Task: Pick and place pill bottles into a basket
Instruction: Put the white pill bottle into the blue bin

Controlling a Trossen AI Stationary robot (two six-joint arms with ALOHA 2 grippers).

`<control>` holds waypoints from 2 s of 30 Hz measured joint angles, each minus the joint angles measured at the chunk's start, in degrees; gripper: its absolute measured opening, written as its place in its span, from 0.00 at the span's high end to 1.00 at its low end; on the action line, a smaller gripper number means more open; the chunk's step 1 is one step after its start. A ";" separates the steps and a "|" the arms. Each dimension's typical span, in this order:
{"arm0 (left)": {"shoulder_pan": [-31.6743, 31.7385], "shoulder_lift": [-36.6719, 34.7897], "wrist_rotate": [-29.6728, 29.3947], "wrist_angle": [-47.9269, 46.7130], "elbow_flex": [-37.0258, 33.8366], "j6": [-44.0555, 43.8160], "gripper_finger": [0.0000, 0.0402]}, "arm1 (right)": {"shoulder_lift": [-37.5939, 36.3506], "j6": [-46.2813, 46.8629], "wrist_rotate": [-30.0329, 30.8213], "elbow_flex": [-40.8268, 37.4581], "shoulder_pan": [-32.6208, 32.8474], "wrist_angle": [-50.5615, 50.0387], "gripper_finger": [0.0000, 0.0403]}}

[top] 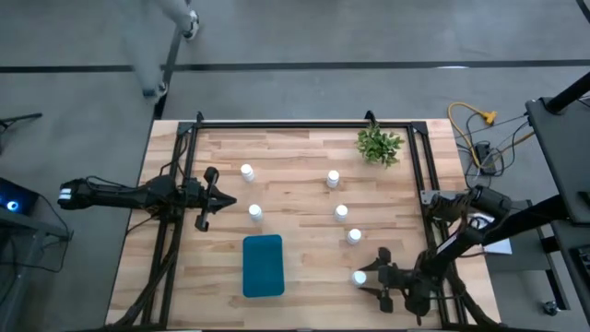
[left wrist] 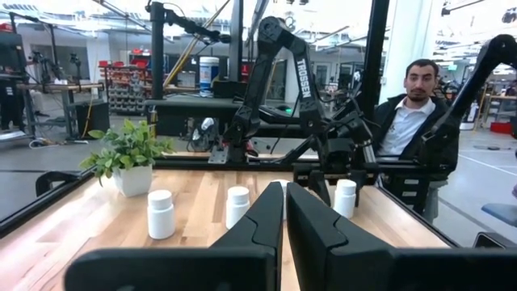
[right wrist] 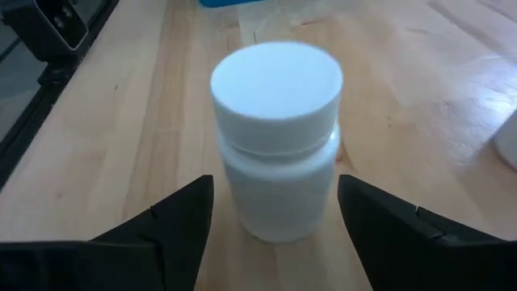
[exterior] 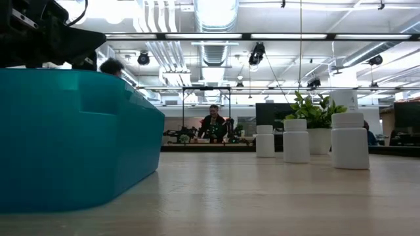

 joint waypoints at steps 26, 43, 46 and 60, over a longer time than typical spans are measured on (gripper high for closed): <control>-0.01 0.02 -0.02 0.03 0.00 -0.04 1.00 | 0.86 -3.29 -2.75 -0.13 -3.61 2.89 0.64; 0.01 0.70 -0.39 0.05 0.00 -3.43 1.00 | -7.90 -28.96 -5.67 1.93 -12.48 2.57 0.64; 0.01 1.05 -1.39 0.08 -0.01 -3.42 1.00 | -10.47 -35.66 -5.76 3.25 -14.38 -0.19 0.64; 0.01 2.38 -3.30 3.60 0.00 -3.38 0.94 | -14.47 -54.09 -5.51 11.73 -25.37 -15.35 0.64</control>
